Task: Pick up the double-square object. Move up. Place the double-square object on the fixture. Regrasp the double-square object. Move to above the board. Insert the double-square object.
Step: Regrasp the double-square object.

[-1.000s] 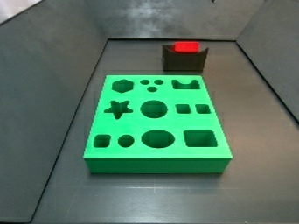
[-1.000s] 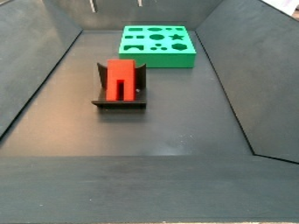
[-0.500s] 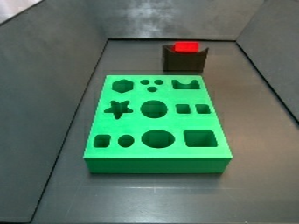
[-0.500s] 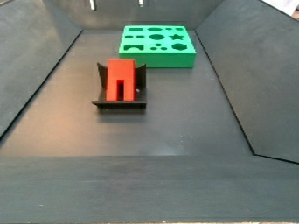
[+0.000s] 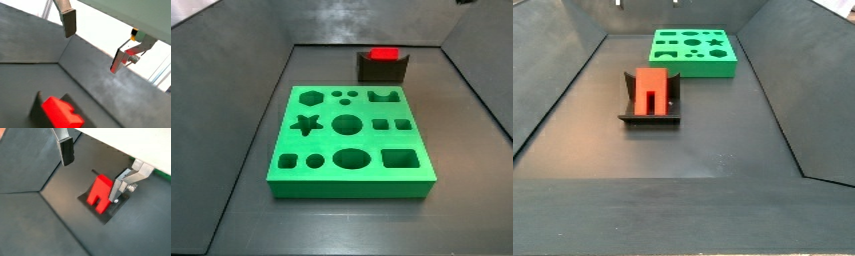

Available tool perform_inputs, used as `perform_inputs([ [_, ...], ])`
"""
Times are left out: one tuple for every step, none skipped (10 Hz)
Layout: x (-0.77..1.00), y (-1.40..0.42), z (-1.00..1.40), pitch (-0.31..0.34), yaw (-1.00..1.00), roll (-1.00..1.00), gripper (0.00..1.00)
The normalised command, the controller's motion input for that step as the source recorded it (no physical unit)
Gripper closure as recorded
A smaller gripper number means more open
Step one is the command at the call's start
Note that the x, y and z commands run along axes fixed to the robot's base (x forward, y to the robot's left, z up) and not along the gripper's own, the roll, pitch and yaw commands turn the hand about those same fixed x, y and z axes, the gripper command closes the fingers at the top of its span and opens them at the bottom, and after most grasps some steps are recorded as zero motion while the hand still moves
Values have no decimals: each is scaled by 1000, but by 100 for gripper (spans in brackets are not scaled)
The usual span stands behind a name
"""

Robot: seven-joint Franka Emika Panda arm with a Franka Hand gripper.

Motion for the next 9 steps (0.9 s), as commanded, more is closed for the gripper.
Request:
perform_inputs([
  [92,-36,-17,125,88,874,0],
  [93,-41,-13,127,102,678,0],
  [90,-40,-17,123,123,419,0],
  [86,-28,-6,108,139,280,0],
  [74,-25,-4,85,150,207,0],
  [29,74,-1000,46,157,168,0],
  [38,73,-1000,14,157,150,0],
  [45,68,-1000,-9,150,136,0],
  [58,61,-1000,-45,128,99,0],
])
